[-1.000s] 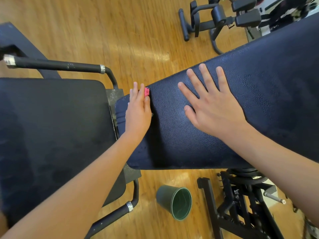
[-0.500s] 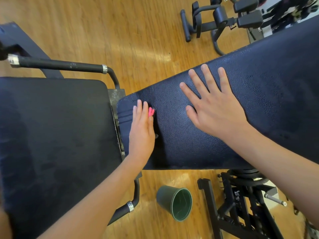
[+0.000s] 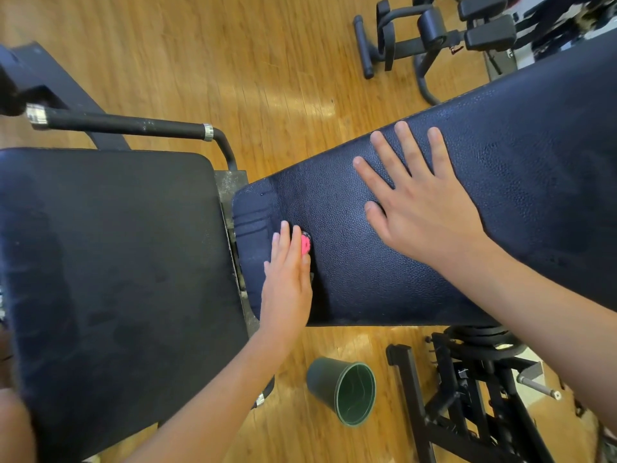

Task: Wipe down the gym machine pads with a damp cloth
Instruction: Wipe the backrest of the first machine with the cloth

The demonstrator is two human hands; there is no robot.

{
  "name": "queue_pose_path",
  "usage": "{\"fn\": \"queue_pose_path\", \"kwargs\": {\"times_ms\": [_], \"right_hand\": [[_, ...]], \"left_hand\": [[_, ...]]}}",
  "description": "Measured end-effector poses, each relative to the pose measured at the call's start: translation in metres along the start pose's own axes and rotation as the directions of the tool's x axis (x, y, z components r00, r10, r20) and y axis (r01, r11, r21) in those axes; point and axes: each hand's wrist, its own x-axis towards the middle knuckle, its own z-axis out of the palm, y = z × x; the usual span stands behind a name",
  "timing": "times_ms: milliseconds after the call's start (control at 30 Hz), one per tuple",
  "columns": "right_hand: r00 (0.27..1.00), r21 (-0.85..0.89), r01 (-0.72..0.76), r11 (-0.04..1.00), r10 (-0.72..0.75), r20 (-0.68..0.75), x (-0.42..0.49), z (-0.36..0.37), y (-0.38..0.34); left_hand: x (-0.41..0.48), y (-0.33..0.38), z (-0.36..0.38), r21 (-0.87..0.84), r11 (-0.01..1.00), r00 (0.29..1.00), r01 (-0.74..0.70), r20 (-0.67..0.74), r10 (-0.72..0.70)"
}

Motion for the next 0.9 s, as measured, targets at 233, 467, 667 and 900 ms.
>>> {"fn": "queue_pose_path", "kwargs": {"times_ms": [233,467,667,900], "right_hand": [[1.0,-0.003,-0.004,1.0,0.004,0.01,0.001,-0.001,-0.001],[1.0,-0.001,-0.006,1.0,0.006,0.009,0.001,-0.001,0.001],[1.0,0.011,-0.007,1.0,0.007,0.01,0.001,-0.001,0.0],[1.0,0.024,-0.006,1.0,0.006,0.004,0.001,-0.001,0.0]], "left_hand": [[-0.045,-0.004,0.01,-0.1,0.995,1.0,-0.014,-0.014,0.013],[-0.009,0.009,0.004,-0.098,0.993,0.994,-0.06,-0.096,0.051],[0.01,-0.009,0.01,-0.04,0.987,0.983,-0.158,-0.098,0.153],[0.012,-0.005,0.027,-0.138,0.986,0.982,-0.089,-0.18,0.063]]}}
